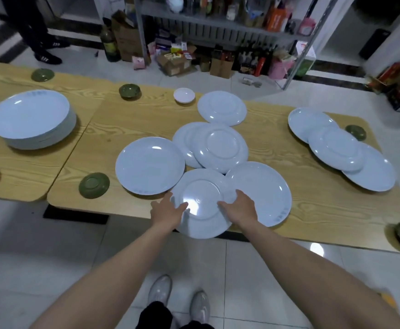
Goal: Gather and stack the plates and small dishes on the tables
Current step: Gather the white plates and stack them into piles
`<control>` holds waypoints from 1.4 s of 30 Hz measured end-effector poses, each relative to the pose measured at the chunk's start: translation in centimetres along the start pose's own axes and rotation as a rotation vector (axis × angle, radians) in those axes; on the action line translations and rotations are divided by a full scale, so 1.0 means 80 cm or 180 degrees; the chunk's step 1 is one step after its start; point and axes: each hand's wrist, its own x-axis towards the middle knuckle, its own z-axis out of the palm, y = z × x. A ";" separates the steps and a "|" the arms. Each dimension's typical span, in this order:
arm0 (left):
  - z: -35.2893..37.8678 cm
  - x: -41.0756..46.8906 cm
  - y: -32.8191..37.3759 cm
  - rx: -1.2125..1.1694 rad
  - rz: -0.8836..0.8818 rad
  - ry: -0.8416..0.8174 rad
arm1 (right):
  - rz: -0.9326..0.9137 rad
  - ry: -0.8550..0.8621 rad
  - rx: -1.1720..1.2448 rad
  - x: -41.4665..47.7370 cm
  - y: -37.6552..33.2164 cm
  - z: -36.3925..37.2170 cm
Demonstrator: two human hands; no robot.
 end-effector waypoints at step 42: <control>0.013 -0.043 0.019 -0.2119 -0.1166 -0.0236 | 0.0221 0.0452 0.0558 -0.035 0.006 -0.045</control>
